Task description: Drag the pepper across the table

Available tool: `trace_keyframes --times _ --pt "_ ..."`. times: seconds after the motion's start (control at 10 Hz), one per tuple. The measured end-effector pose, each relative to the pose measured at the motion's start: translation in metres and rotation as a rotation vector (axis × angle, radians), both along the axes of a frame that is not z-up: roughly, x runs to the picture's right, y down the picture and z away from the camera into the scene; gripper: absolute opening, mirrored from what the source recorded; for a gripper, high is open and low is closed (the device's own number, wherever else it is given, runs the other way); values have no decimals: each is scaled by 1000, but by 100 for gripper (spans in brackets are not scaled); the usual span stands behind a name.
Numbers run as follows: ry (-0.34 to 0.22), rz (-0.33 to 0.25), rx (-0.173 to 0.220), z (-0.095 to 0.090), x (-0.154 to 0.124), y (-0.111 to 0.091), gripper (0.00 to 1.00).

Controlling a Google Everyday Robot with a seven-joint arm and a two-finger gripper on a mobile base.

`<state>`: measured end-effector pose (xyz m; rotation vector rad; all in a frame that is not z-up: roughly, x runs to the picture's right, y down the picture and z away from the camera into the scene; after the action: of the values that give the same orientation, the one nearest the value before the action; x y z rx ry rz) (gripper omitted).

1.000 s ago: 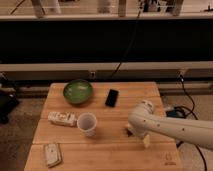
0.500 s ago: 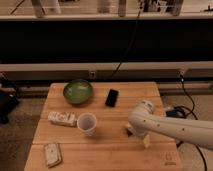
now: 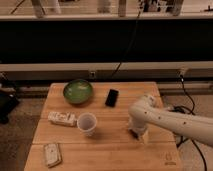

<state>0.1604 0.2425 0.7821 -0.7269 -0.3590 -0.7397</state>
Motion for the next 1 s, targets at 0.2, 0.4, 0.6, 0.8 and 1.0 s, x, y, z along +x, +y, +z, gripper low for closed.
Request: trace_keyframes --times 0.2,0.4,0.6,0.8,1.0 --pt "-57 5 -26 -7 -10 -16 80" --pt "-105 1 -43 -6 -15 -20 80" --pt "-141 -11 -41 -5 -17 -20 80" --pt "-193 -43 -24 -2 -19 -22 80" --pt "-262 -100 -4 0 -19 -25 80"
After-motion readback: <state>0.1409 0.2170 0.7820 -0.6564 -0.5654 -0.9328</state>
